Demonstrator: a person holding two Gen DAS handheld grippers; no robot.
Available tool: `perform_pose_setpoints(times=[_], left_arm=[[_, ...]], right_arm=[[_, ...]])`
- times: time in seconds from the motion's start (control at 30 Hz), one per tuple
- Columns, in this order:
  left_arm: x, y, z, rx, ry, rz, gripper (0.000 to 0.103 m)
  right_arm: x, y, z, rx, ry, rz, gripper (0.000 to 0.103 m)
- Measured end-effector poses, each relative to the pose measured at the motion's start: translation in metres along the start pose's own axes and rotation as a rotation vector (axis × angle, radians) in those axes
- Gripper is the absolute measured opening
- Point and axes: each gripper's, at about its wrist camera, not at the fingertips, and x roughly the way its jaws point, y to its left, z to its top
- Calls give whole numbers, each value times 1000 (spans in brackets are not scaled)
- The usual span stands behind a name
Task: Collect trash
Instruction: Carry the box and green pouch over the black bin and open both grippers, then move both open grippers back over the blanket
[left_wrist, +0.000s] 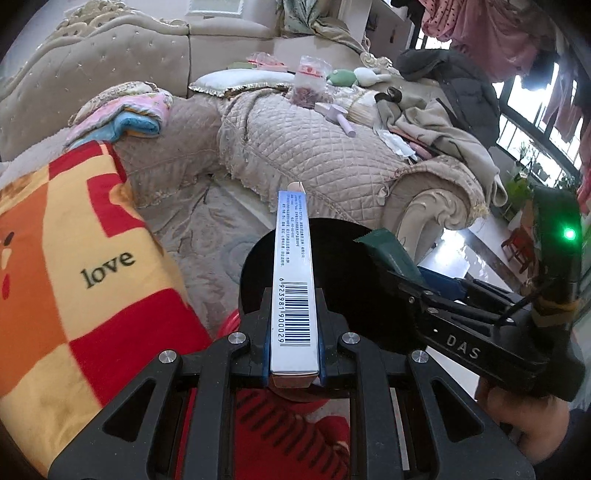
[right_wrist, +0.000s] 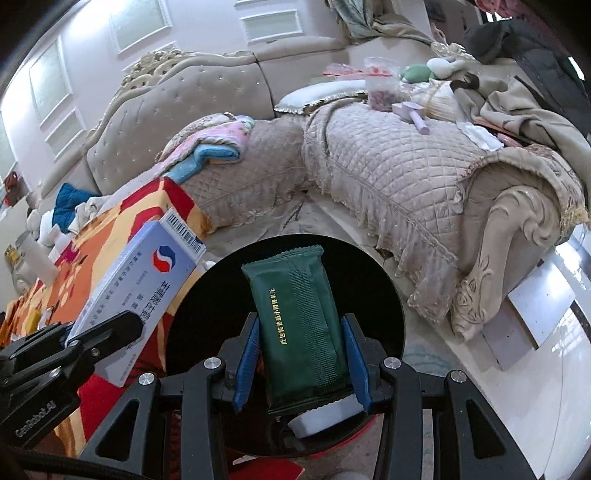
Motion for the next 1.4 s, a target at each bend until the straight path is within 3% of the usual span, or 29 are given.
perform_pose_setpoints(times=[0.13,0.33,0.43,0.6,0.73,0.83,0.9,0.97,1.2,1.4], left_arm=[[18,-1,-6,38,24,3,15],[27,13,-4,-30,55,-58,15],[27,10,-5,-16,56,-63,15],[26,4,-7,21,67,-48,16],[28,7,-8,10,83,-30,17],[27,9,-10,0,82,-25,29],[25,9,-9,-3,73,-25,45],[22,11,-10,-13,57,-21,50],[12,28,-13,-107,24,-1,50],[-30,59,-38,-208,-15,45,50]], right_arm=[[8,-1,1,-5,16,-17,42],[19,-5,1,-13,41,-41,42],[24,-5,1,-18,49,-50,42],[31,-3,1,-16,66,-69,42],[31,-1,1,-16,65,-77,50],[30,-1,0,-16,63,-91,50],[29,-2,0,-13,64,-96,51],[28,-4,0,-7,60,-101,51],[18,-9,4,20,28,-118,51],[7,7,8,46,-21,-83,51]])
